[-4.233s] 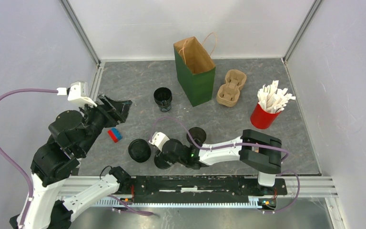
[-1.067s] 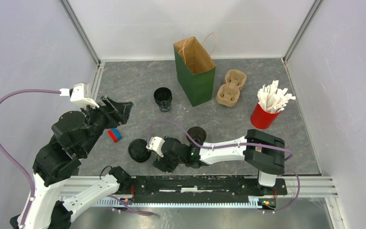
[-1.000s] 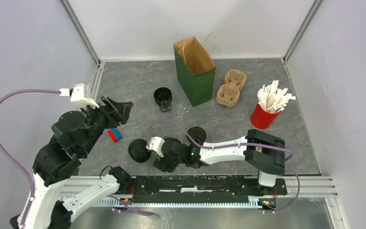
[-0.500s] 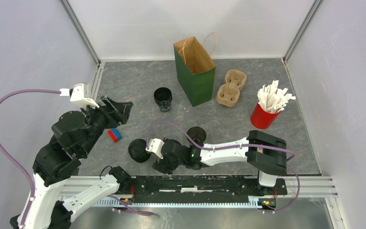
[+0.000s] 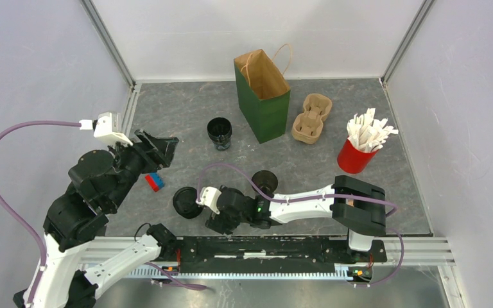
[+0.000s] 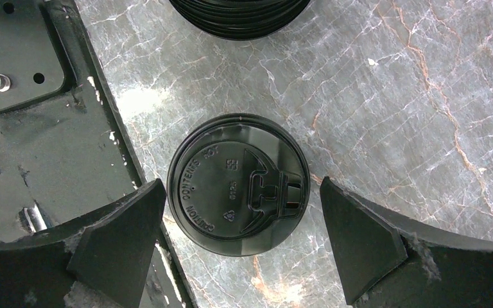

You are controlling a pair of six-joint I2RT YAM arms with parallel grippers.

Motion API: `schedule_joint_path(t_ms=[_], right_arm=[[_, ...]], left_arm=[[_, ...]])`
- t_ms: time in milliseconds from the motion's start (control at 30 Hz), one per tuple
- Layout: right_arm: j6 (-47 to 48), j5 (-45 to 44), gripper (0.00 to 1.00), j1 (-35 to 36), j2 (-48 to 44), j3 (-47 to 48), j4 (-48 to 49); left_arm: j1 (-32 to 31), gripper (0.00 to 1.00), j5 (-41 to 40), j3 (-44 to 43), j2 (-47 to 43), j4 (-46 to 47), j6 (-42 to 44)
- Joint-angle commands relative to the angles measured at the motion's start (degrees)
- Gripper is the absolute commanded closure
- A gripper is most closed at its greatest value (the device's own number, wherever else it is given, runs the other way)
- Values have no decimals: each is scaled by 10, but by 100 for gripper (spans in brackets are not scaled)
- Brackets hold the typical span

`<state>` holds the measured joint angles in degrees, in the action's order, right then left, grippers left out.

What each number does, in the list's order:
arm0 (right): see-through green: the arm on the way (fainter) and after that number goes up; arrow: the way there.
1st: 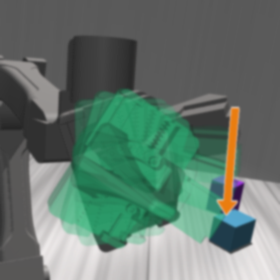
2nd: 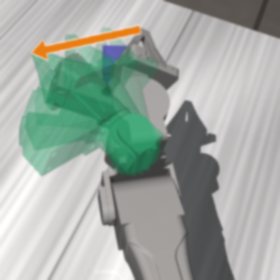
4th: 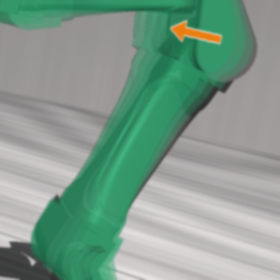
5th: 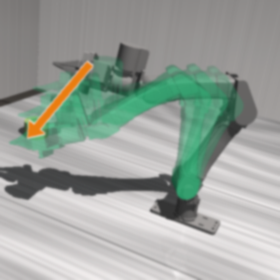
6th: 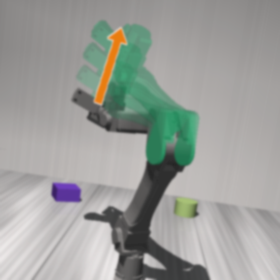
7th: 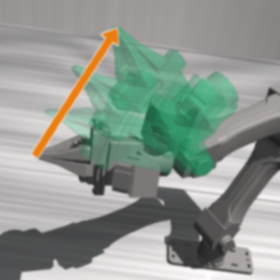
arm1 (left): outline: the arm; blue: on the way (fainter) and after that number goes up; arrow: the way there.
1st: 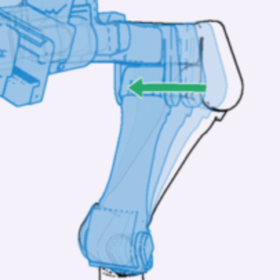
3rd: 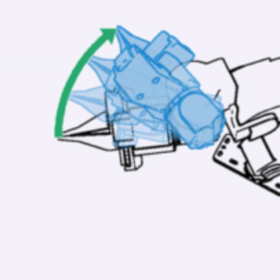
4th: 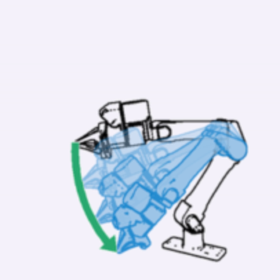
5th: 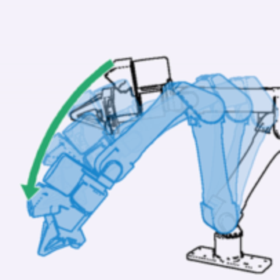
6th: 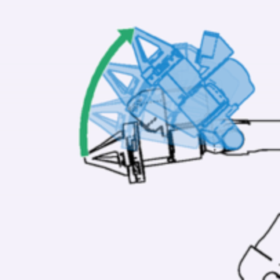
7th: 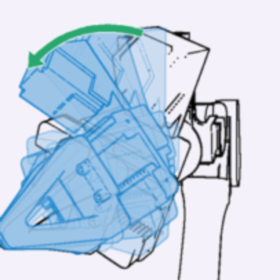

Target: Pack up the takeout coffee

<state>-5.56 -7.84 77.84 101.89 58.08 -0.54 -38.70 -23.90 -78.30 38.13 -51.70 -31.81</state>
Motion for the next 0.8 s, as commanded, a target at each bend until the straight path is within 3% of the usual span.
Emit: schedule_joint_path(t_ms=[0, 667, 767], right_arm=[[9, -5, 2, 4, 7, 17, 12], [11, -24, 2, 6, 29, 18, 12], [15, -24, 6, 6, 26, 17, 14]], left_arm=[[2, 28, -7, 4, -2, 16, 17], [2, 28, -8, 4, -3, 16, 18], [2, 28, -8, 5, -2, 16, 18]])
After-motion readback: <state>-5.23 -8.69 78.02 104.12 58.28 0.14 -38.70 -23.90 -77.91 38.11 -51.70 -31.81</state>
